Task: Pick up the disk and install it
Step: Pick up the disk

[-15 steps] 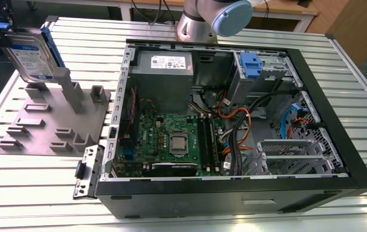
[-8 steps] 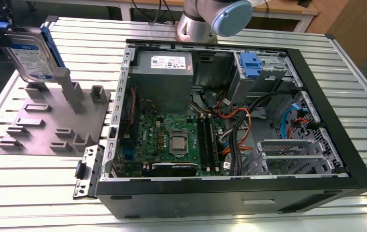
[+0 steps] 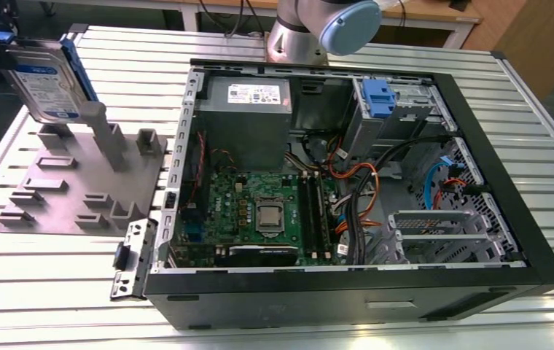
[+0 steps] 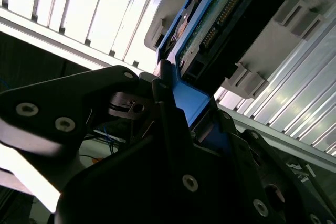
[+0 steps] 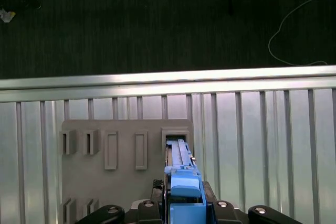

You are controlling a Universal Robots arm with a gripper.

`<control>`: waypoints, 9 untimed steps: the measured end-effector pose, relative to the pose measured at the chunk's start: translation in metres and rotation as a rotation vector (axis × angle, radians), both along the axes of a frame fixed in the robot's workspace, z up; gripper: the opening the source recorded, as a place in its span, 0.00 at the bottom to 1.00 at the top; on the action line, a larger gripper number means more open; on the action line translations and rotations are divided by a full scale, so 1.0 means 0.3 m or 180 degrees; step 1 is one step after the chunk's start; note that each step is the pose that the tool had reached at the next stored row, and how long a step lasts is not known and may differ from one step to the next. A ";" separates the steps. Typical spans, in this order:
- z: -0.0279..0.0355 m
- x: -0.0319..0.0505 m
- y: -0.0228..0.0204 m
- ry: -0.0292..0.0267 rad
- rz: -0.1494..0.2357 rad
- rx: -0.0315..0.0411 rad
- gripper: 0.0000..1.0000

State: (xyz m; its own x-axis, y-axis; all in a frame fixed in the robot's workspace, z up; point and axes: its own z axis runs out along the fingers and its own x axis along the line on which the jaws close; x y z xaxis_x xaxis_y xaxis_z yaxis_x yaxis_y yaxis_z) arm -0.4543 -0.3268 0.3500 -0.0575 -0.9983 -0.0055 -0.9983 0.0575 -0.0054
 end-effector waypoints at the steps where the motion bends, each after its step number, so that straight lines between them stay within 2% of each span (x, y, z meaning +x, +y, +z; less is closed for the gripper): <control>1: 0.001 0.000 0.000 0.0000 0.0000 0.0000 0.36; 9: 0.008 0.000 0.000 0.0000 0.0000 0.0000 0.36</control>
State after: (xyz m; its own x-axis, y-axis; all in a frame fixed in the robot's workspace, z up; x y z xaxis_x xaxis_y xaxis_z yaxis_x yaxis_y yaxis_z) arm -0.4543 -0.3268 0.3526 -0.0574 -0.9983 -0.0055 -0.9983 0.0574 -0.0054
